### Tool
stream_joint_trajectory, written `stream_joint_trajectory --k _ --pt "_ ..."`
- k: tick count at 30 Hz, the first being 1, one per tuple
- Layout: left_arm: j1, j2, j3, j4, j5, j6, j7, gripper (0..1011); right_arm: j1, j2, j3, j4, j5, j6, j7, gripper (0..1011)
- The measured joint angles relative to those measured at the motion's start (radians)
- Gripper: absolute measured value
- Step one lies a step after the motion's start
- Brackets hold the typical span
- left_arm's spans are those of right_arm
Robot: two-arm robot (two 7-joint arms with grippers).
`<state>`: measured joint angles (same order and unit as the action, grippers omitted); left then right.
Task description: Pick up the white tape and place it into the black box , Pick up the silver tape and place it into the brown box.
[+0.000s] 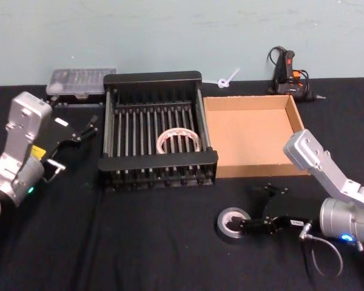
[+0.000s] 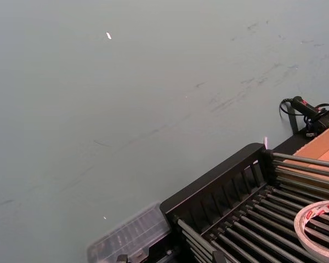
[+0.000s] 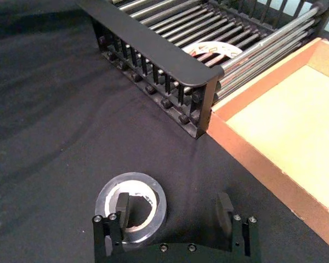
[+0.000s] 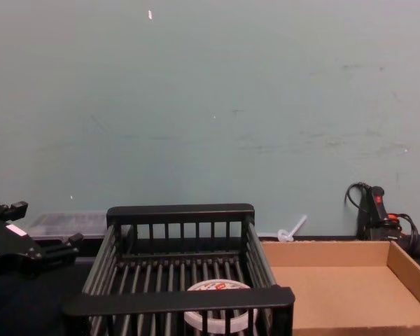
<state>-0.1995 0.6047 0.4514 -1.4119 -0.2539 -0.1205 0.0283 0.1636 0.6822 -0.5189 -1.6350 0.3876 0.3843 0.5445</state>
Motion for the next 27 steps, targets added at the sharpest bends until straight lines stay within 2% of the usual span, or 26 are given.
stream_joint_trajectory --k 12,27 --pt "0.000 0.000 0.000 0.000 0.000 0.000 0.000 1001 0.016 -0.007 -0.019 0.018 -0.015 0.004 0.004 1003" --pt "0.000 0.000 0.000 0.000 0.000 0.000 0.000 1002 0.017 -0.009 -0.021 0.020 -0.019 0.002 0.001 1002"
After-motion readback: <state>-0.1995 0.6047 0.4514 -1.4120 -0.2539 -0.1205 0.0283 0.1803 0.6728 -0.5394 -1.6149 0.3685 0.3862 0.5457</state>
